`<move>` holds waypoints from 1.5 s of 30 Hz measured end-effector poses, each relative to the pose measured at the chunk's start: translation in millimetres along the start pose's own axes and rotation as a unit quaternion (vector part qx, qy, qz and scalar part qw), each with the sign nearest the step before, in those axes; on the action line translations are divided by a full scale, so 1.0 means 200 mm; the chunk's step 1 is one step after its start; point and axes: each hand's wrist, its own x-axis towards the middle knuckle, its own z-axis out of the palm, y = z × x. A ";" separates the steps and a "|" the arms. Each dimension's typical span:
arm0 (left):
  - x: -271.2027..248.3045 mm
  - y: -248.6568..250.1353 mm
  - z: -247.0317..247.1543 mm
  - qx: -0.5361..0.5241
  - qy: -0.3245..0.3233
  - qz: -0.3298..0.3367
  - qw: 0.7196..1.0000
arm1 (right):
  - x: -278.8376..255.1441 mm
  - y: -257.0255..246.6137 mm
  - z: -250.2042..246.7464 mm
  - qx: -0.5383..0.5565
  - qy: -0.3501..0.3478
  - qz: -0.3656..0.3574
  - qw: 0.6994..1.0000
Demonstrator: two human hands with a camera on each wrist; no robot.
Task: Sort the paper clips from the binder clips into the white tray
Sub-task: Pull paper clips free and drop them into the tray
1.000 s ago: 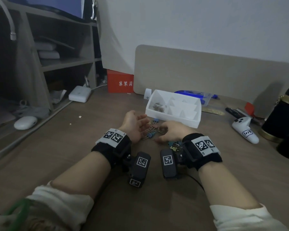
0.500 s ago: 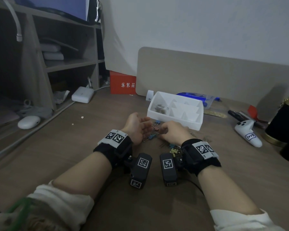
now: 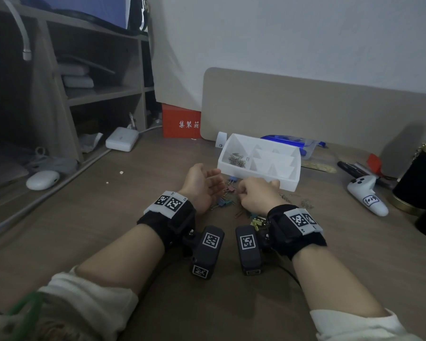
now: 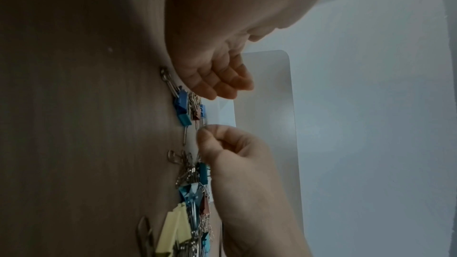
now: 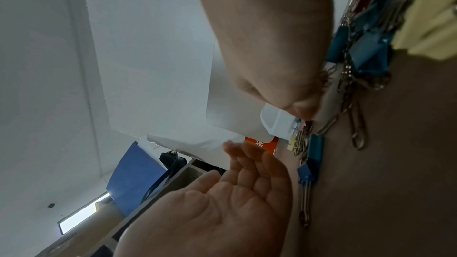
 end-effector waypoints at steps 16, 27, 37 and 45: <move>-0.06 0.00 0.03 0.015 -0.151 -0.072 0.986 | 0.02 -0.09 0.02 0.322 0.169 -0.151 0.919; -0.05 -0.01 0.00 -0.083 -0.124 -0.105 0.983 | 0.01 -0.10 0.03 0.357 0.156 -0.148 0.909; 0.00 0.03 -0.06 -0.107 -0.065 -0.107 0.986 | 0.04 0.00 0.07 0.077 -0.048 -0.077 0.993; -0.01 0.03 -0.06 -0.140 -0.036 -0.111 0.983 | 0.05 -0.01 0.07 0.068 -0.042 -0.126 0.989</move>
